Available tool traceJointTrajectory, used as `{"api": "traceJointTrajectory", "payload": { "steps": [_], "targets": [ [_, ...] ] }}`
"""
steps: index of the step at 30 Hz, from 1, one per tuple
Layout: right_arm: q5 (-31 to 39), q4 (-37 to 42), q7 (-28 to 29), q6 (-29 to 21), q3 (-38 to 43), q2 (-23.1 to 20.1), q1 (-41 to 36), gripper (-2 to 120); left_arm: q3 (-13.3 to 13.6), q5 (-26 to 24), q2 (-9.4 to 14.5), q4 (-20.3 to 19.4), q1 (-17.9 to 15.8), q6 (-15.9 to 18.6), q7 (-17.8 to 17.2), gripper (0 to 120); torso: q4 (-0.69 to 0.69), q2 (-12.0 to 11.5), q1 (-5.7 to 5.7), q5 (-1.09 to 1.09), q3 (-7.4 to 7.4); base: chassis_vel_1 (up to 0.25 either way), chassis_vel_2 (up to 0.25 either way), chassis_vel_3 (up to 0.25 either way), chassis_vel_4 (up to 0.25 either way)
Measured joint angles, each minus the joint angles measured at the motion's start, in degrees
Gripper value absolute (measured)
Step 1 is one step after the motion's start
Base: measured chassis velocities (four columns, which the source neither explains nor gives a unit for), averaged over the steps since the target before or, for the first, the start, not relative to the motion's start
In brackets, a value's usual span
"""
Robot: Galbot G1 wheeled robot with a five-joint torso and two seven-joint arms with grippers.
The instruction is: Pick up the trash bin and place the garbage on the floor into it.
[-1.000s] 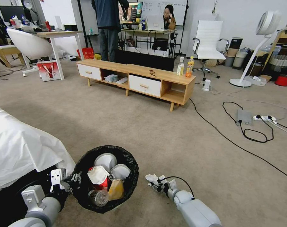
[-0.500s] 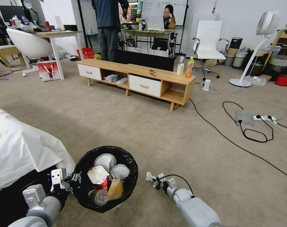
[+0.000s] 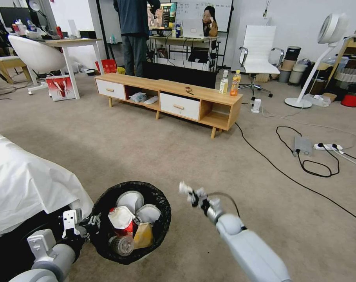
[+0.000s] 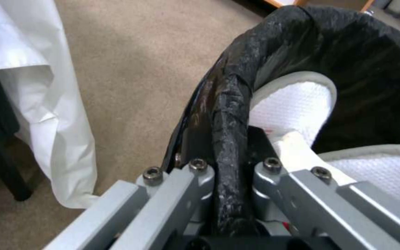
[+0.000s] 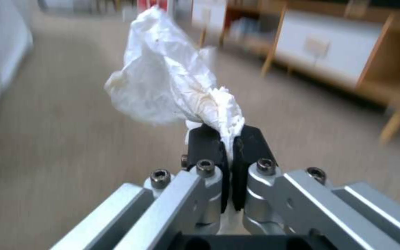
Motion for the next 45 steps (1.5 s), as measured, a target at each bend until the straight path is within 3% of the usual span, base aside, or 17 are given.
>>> {"api": "traceJointTrajectory", "payload": {
  "steps": [3, 5, 9, 19, 23, 25, 30, 45],
  "targets": [
    [0.8, 4.7, 0.3, -0.6, 0.9, -1.2, -0.3, 1, 0.0, 0.0, 0.0, -0.1, 0.0, 0.0, 0.0, 5, 0.0, 0.0, 0.0, -0.03, -0.01, 0.0, 0.0, 0.0, 0.0],
    [3.7, 12.5, 0.6, -1.3, 1.5, -4.2, -0.7, 1, 0.0, -0.2, 0.3, -0.2, 0.1, 0.0, 0.0, 5, 0.01, 0.0, 0.0, 0.0, 0.0, 0.0, 0.0, 0.0, 0.0],
    [5.9, 17.4, -0.1, -0.8, 1.2, -6.2, -0.1, 1, 0.1, -0.4, 0.5, -0.2, 0.0, 0.1, -0.2, 5, 0.0, 0.0, 0.0, -0.02, 0.0, 0.0, 0.0, 0.0, 0.0],
    [13.2, 30.9, -10.3, 4.0, -3.7, -7.9, 1.4, 1, 0.5, -0.9, 1.1, 0.6, -0.1, 0.7, -0.5, 5, 0.02, 0.0, 0.0, -0.02, -0.01, 0.0, 0.0, 0.0, 0.0],
    [13.7, 32.4, -11.6, 4.0, -4.8, -8.5, 1.1, 1, 0.7, -0.9, 1.2, 0.8, -0.2, 0.7, -0.6, 5, 0.01, 0.0, 0.0, -0.02, 0.0, 0.0, 0.0, 0.0, 0.0],
    [14.3, 34.5, -13.2, 4.0, -10.1, -10.9, 0.9, 1, 1.4, -0.6, 1.6, 1.7, -0.8, 0.8, -0.6, 5, 0.01, 0.0, 0.0, -0.02, 0.0, 0.0, 0.0, 0.0, 0.0],
    [14.3, 34.2, -13.3, 4.0, -13.7, -11.5, 1.0, 1, 1.6, -0.4, 1.9, 2.1, -1.3, 0.9, -0.6, 5, 0.02, 0.0, 0.0, -0.02, 0.0, 0.0, 0.0, 0.0, 0.0],
    [13.9, 32.4, -12.7, 3.7, -18.3, -12.6, 0.5, 1, 1.7, -0.4, 1.8, 2.4, -1.6, 0.9, -0.6, 5, 0.01, 0.0, 0.0, -0.01, 0.0, 0.0, 0.0, 0.0, 0.0]
  ]
}}
